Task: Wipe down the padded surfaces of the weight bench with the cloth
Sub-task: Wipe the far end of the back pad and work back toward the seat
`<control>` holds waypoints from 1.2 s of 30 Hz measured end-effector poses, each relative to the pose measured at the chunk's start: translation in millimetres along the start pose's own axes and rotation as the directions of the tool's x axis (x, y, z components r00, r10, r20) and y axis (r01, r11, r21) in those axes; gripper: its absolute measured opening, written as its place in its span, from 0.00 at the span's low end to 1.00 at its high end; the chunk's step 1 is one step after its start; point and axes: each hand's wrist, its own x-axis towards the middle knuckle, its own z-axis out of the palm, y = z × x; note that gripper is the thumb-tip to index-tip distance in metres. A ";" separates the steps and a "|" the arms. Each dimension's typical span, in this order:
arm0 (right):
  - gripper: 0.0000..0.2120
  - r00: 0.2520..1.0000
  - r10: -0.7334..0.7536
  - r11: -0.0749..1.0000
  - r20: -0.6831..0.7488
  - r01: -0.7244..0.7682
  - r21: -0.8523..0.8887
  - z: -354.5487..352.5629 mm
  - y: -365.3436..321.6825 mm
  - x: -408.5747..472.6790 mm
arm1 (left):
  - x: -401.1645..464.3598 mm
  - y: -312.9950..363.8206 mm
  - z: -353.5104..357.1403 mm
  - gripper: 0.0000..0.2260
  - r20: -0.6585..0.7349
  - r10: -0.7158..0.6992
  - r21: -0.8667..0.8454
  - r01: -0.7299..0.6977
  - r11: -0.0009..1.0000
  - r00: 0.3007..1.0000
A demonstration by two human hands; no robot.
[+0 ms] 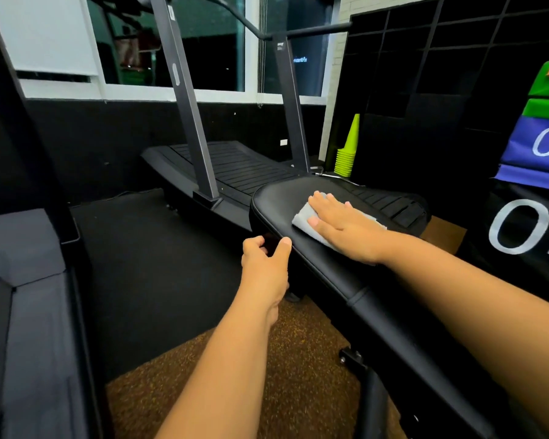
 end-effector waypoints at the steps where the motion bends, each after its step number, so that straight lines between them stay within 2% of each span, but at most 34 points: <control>1: 0.29 0.998 -0.056 0.998 -0.002 0.056 -0.006 2.1 -4.1 -12.9 | -1.0 0.8 0.5 0.24 -0.002 0.006 0.008 -0.006 1.000 1.000; 3: 0.31 0.990 -0.141 0.990 0.003 0.141 -0.008 5.1 -8.6 -38.3 | -2.1 1.1 0.8 0.25 0.004 0.015 0.031 -0.015 0.999 1.000; 6: 0.35 0.985 -0.164 0.986 0.051 0.164 -0.006 3.8 -4.6 -54.6 | -2.3 0.2 -0.4 0.25 0.013 0.002 0.024 -0.003 1.000 1.000; 12: 0.29 0.982 -0.185 0.983 0.023 0.185 -0.004 1.7 -15.9 -4.5 | 1.9 -6.2 2.3 0.24 0.023 -0.023 -0.060 0.025 0.998 0.999; 18: 0.26 0.998 -0.062 0.997 0.003 0.062 0.040 -7.7 -18.9 75.9 | 4.5 -16.0 8.5 0.20 -0.028 0.018 -0.093 -0.021 0.995 0.999; 21: 0.26 1.000 -0.018 0.999 -0.015 0.018 0.028 -10.1 -19.5 89.5 | 5.4 -17.7 7.4 0.22 -0.027 0.036 -0.061 -0.038 0.997 0.999; 29: 0.27 0.986 -0.165 0.986 0.010 0.165 -0.004 -1.1 -14.9 22.4 | 1.3 -17.9 3.6 0.21 0.003 0.047 -0.090 -0.046 0.995 0.999; 33: 0.33 0.986 -0.169 0.985 0.013 0.169 0.019 1.5 -5.7 -17.1 | 0.7 -16.0 -0.4 0.20 0.018 0.056 -0.095 -0.054 0.994 0.998; 36: 0.32 0.988 -0.152 0.988 0.005 0.151 0.026 4.1 -5.6 -20.3 | 2.3 -14.5 -2.4 0.21 0.023 0.056 -0.091 -0.053 0.994 0.998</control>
